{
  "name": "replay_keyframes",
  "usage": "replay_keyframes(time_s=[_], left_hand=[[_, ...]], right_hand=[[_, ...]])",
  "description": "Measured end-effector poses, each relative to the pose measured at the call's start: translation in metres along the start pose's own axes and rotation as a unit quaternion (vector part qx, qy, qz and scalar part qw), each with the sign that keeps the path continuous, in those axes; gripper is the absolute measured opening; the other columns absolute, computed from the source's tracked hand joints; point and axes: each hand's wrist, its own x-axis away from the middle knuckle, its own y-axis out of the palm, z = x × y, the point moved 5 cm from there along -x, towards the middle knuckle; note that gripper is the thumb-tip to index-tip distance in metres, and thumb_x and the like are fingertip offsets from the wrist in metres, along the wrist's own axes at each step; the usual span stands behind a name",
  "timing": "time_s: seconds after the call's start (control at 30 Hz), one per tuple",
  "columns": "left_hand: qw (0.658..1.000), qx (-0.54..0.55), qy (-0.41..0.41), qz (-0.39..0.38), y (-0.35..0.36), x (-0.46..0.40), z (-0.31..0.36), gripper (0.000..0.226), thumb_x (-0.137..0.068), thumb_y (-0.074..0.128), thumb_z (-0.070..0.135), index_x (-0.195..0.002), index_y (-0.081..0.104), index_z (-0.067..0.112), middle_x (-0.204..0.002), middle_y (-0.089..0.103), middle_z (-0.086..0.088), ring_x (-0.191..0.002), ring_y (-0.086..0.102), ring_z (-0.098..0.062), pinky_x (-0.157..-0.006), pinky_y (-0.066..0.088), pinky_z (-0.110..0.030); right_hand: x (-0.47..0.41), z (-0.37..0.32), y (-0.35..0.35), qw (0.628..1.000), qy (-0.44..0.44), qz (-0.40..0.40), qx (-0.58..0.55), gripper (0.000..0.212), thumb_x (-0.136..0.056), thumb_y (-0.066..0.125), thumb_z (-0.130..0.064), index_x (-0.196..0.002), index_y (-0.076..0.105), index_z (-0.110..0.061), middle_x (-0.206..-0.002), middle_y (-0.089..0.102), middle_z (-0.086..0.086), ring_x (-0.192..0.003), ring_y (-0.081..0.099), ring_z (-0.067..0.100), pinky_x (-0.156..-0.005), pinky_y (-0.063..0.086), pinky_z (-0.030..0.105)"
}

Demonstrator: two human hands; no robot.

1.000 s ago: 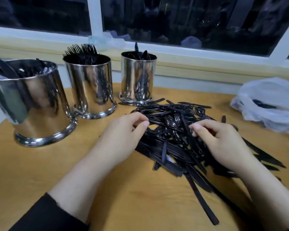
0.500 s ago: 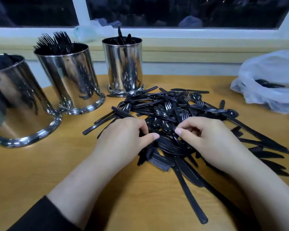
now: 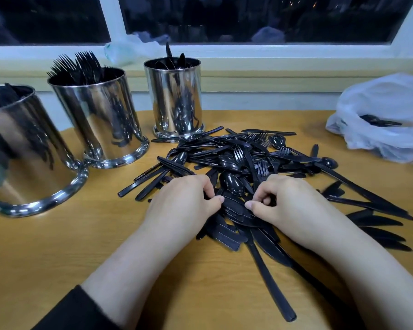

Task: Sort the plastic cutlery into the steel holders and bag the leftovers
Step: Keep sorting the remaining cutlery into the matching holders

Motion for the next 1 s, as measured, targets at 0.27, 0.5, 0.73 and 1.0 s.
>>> replay_keyframes(time_s=[0.27,0.5,0.73,1.0], left_hand=[[0.998,0.058,0.000,0.031,-0.003,0.002,-0.005,0.024,-0.098,0.058,0.044,-0.079,0.054,0.031,-0.064,0.052,0.009,-0.064,0.053,-0.012,-0.063,0.050,-0.034],[0.969,0.235,0.004,0.079,-0.012,0.003,-0.005,0.013,-0.105,0.051,0.030,-0.094,0.056,0.034,-0.069,0.069,0.015,-0.056,0.056,-0.005,-0.057,0.047,-0.029],[0.882,0.469,-0.043,0.020,0.007,0.005,0.005,0.028,-0.109,0.044,0.022,-0.105,0.071,0.027,-0.060,0.047,0.012,-0.052,0.040,-0.010,-0.057,0.037,-0.034],[0.860,0.508,-0.017,-0.045,0.005,0.015,0.023,0.032,-0.109,0.043,0.019,-0.098,0.073,0.013,-0.081,0.075,-0.007,-0.070,0.072,-0.021,-0.075,0.062,-0.041]], right_hand=[[-0.001,0.004,-0.001,0.998,0.046,0.019,-0.041,0.021,-0.090,0.069,-0.043,-0.074,0.066,-0.030,-0.075,0.063,-0.006,-0.072,0.058,0.007,-0.061,0.046,0.023],[0.000,0.004,-0.019,0.970,0.067,0.085,-0.219,0.028,-0.093,0.067,-0.040,-0.076,0.070,-0.018,-0.060,0.061,0.004,-0.051,0.046,0.008,-0.053,0.039,0.023],[0.001,-0.016,-0.009,0.919,0.070,0.061,-0.383,0.027,-0.092,0.069,-0.028,-0.066,0.069,-0.019,-0.059,0.059,-0.001,-0.056,0.051,0.010,-0.066,0.046,0.027],[-0.001,-0.023,0.001,0.912,0.065,0.088,-0.395,0.015,-0.091,0.070,-0.022,-0.078,0.074,-0.016,-0.064,0.070,-0.003,-0.056,0.057,0.006,-0.062,0.048,0.028]])
